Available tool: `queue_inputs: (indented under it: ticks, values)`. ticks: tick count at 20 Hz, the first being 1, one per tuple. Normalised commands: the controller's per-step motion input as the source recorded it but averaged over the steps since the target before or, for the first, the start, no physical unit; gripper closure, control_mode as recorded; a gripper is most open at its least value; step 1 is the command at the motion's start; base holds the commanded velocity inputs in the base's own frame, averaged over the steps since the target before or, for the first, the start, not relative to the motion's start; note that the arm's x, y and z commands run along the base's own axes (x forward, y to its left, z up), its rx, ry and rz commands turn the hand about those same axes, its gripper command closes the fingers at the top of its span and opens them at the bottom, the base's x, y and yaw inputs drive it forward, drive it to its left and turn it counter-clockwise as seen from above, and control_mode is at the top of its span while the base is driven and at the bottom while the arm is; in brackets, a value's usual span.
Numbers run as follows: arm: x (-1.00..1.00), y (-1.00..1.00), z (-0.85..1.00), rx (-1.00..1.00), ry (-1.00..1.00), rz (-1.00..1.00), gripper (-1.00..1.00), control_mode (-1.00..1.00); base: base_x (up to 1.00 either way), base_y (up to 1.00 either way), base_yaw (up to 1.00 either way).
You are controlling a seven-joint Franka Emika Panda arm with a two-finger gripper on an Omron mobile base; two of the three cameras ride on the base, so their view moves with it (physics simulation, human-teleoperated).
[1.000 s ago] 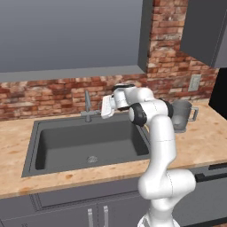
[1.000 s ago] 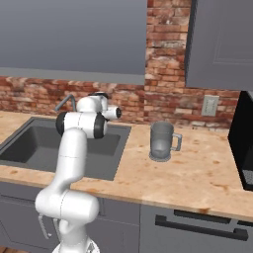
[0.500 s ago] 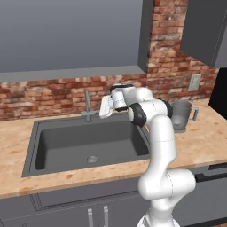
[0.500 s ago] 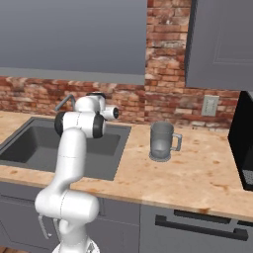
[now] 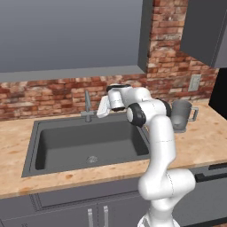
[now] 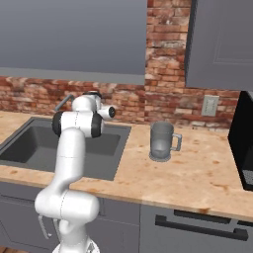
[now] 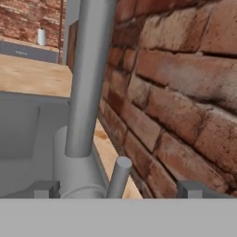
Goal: Turn on the sink faucet and place the jug under the water for a few seconds to fill it up.
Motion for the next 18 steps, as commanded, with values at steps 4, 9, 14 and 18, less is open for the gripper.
queue_inputs:
  ticks: [4,9,14,18]
  values:
    - [0.31,0.04,0.00,0.00,0.05,0.00,-1.00,-1.00,0.00,0.00,0.00]
    - [0.29,0.02,0.00,0.00,0.03,0.00,1.00,-1.00,0.00,0.00,0.00]
    - [0.32,0.01,0.00,0.00,0.02,-0.03,1.00,-1.00,0.00,0.00,0.00]
    - [0.27,0.02,0.00,0.00,0.02,-0.08,1.00,-1.00,0.00,0.00,0.00]
